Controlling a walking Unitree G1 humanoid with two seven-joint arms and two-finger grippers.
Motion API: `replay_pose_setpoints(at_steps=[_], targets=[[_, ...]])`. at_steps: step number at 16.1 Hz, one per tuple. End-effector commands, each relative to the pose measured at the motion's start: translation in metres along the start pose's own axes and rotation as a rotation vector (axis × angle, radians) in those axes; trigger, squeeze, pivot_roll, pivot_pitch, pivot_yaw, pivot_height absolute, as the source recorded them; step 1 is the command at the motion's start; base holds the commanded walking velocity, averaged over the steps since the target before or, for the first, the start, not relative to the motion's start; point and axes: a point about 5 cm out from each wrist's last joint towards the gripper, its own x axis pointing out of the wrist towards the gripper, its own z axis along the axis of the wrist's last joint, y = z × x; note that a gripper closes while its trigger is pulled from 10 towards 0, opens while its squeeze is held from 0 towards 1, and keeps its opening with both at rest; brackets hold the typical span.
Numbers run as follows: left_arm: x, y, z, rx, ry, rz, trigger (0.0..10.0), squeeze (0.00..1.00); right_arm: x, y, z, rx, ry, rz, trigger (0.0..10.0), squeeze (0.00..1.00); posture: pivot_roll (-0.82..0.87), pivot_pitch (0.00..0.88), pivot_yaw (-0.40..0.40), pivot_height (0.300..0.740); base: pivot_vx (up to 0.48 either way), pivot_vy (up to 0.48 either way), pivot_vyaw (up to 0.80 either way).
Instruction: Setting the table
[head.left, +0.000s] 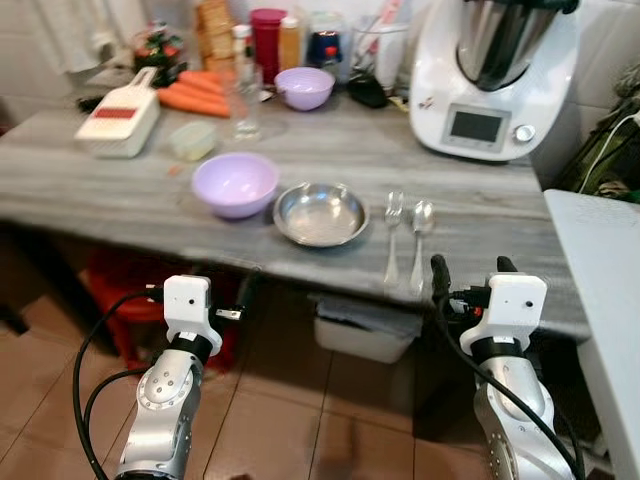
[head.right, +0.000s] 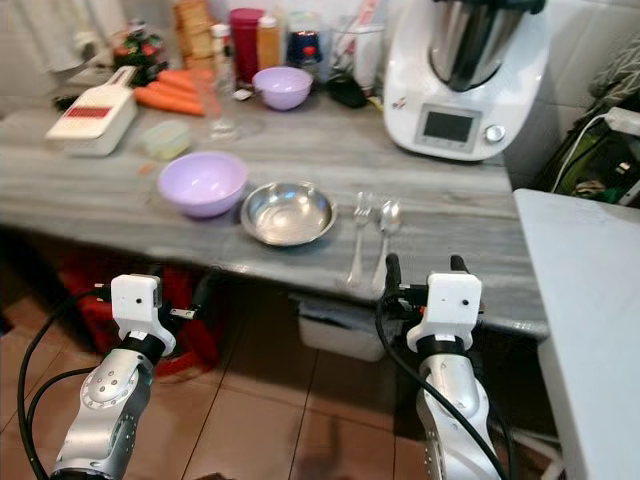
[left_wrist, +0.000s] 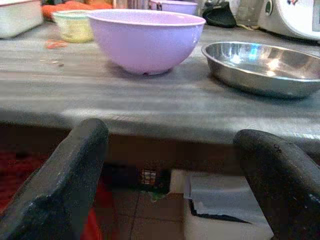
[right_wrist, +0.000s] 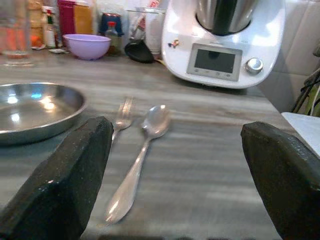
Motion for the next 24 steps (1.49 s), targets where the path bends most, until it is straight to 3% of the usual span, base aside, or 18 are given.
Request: replay_pose_setpoints(at_steps=[1,14,24], targets=[[0.0,-0.001,-0.001,0.007,0.002,-0.007,10.0,0.0,-0.002,-0.001,0.004,-0.002,-0.011,-0.001,10.0,0.0,0.0,0.0,-0.022,0.74,-0.341,0.0,0.0],[0.002,-0.007,-0.001,0.006,0.0,-0.038,10.0,0.0,0.004,0.003,0.004,-0.028,-0.02,0.007,10.0,0.0,0.0,0.0,-0.02,0.74,-0.333,0.0,0.0],[0.001,-0.014,0.004,-0.018,-0.035,-0.133,10.0,0.0,0.011,0.008,0.005,-0.026,-0.029,0.032,10.0,0.0,0.01,0.0,-0.03,0.74,0.0,-0.033,0.0]])
